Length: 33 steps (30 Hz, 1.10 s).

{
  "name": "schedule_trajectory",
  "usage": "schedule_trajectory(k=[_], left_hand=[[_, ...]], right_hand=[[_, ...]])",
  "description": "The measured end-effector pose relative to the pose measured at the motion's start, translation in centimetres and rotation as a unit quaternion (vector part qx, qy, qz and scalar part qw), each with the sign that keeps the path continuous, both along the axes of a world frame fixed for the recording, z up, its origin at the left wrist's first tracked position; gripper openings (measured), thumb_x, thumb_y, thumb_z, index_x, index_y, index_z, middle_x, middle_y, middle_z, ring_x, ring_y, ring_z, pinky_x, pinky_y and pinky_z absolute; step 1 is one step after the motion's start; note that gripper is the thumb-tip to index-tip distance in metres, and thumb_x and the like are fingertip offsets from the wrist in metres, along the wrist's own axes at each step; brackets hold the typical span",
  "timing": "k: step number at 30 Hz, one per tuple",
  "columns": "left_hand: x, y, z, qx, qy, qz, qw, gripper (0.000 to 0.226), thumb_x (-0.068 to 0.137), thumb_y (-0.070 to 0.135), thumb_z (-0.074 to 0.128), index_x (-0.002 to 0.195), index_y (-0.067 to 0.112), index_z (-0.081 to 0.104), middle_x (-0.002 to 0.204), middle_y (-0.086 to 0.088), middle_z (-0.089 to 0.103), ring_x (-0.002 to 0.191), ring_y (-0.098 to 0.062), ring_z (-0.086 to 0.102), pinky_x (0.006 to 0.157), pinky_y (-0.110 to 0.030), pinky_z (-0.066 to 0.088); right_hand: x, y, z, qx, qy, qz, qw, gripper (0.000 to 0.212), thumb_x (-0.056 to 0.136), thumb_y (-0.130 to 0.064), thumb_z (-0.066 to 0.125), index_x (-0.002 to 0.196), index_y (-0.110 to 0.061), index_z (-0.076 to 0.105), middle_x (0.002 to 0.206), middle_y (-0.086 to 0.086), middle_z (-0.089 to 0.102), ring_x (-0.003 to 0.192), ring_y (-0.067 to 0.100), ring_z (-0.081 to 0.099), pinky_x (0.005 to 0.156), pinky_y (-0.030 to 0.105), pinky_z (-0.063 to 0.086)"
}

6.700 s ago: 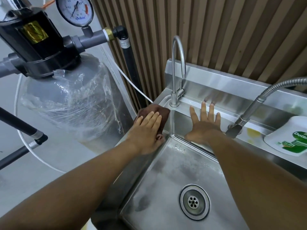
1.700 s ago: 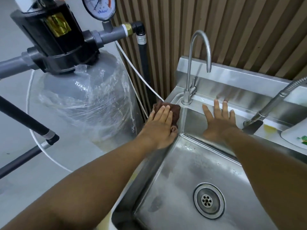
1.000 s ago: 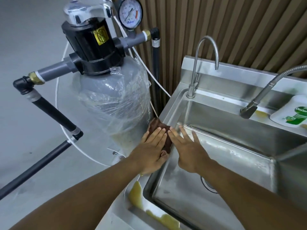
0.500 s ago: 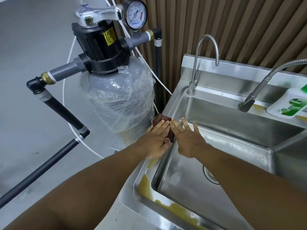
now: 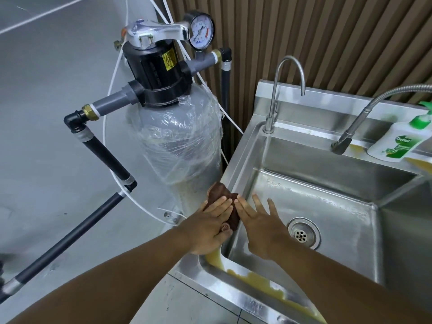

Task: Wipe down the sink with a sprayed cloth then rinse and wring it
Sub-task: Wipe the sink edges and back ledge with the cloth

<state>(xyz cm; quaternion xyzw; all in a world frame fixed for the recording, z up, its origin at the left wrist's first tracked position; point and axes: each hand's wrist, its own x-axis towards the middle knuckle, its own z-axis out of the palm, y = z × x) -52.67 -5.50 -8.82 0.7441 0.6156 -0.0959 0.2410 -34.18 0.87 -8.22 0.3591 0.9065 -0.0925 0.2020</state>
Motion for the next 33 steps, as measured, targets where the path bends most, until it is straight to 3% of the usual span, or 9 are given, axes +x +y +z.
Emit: schedule_trajectory(k=[11, 23, 27, 33], left_hand=[[-0.3, 3.6, 1.1, -0.026, 0.004, -0.001, 1.000, 0.066, 0.107, 0.044, 0.026, 0.160, 0.016, 0.000, 0.168, 0.007, -0.013, 0.150, -0.005, -0.022, 0.125, -0.037, -0.008], [-1.8, -2.2, 1.9, -0.049, -0.070, -0.019, 0.996, 0.060, 0.108, 0.037, 0.034, 0.160, 0.014, 0.014, 0.168, 0.009, -0.003, 0.146, 0.003, -0.020, 0.126, -0.036, -0.003], [-2.2, -3.2, 2.2, -0.052, -0.043, -0.043, 0.997, 0.061, 0.108, 0.040, 0.032, 0.161, 0.017, 0.011, 0.168, 0.009, -0.004, 0.146, 0.002, -0.021, 0.126, -0.037, -0.002], [-1.9, -0.2, 2.3, -0.066, -0.024, -0.015, 0.997, 0.061, 0.107, 0.043, 0.028, 0.161, 0.023, 0.006, 0.167, 0.015, -0.006, 0.148, 0.002, -0.020, 0.125, -0.039, -0.005]], right_hand=[[-1.9, 2.2, 0.4, -0.002, -0.017, -0.040, 0.999, 0.097, 0.090, -0.016, 0.051, 0.156, -0.017, -0.020, 0.164, -0.004, -0.023, 0.151, 0.031, -0.020, 0.119, 0.059, -0.008], [-1.2, -3.9, 1.3, -0.022, -0.027, -0.016, 0.999, 0.094, 0.091, -0.023, 0.052, 0.158, -0.016, -0.013, 0.166, -0.002, -0.017, 0.151, 0.032, -0.018, 0.120, 0.060, -0.004], [-1.8, -4.7, 1.7, -0.017, -0.040, -0.003, 0.999, 0.087, 0.094, -0.030, 0.048, 0.159, -0.015, -0.008, 0.167, -0.001, -0.012, 0.151, 0.033, -0.019, 0.119, 0.061, -0.004], [-3.0, -2.4, 1.7, -0.023, -0.057, -0.030, 0.998, 0.087, 0.094, -0.024, 0.047, 0.158, -0.017, -0.009, 0.166, -0.003, -0.017, 0.150, 0.033, -0.020, 0.119, 0.061, -0.003]])
